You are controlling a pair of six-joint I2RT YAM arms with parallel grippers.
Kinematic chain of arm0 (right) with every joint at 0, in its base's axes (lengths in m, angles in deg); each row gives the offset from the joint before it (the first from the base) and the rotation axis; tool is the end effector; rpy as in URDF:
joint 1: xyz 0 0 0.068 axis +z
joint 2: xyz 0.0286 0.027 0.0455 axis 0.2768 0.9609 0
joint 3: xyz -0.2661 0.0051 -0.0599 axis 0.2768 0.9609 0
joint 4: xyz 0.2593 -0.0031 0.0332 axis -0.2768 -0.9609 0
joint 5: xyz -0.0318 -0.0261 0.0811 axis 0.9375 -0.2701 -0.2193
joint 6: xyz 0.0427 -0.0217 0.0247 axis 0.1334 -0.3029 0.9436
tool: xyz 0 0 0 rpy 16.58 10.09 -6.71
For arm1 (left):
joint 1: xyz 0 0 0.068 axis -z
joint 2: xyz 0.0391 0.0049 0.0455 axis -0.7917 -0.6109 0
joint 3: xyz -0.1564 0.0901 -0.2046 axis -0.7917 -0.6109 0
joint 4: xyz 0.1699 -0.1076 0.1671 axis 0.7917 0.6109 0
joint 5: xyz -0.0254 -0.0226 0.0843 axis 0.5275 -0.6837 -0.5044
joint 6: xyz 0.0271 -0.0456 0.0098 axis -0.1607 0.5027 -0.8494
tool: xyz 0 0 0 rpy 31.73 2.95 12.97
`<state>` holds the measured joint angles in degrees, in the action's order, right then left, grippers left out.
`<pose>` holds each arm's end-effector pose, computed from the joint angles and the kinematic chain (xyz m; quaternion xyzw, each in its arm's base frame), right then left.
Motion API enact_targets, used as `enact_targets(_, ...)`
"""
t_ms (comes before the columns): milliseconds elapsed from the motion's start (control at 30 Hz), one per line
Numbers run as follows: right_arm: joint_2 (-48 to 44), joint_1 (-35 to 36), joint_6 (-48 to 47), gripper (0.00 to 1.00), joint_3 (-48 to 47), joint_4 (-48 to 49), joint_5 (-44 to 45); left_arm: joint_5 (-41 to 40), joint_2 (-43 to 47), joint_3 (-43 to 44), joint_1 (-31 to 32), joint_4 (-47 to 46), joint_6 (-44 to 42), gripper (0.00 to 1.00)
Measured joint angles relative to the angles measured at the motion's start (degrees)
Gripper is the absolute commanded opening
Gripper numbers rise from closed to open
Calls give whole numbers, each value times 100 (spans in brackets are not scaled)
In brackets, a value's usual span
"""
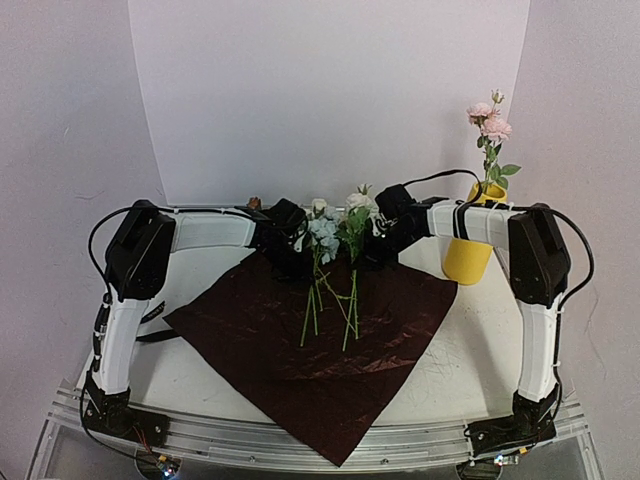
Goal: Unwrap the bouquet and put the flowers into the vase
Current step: Pick up the fake flower from the wrapping paper.
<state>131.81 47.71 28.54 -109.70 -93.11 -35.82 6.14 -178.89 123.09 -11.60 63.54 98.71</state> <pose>0.3981 0.2604 0.2160 -0.0307 0.8863 0.3817 0.2604 0.3585 -0.3222 0.1656 0.1151 0.9489 -0.2646 0.1279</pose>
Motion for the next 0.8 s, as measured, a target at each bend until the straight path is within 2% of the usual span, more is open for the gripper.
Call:
enact_targets(167, 2, 2, -153, 0, -32, -128, -685, 30, 21, -3, 0, 6, 1, 21)
enact_targets(300, 2, 2, -318, 0, -39, -169, -1051, 35, 23, -3, 0, 4, -10, 32)
enact_targets(533, 2, 2, -643, 0, -102, -174, -1434, 30, 326, -175, 1, 19, -24, 46)
enact_targets(733, -53, 2, -722, 1, -97, -76, -1614, 28, 820, -237, 2, 44, -162, 64)
enact_targets(800, -159, 2, -780, 1, -81, -65, -1585, 30, 950, -237, 5, 41, -206, 66)
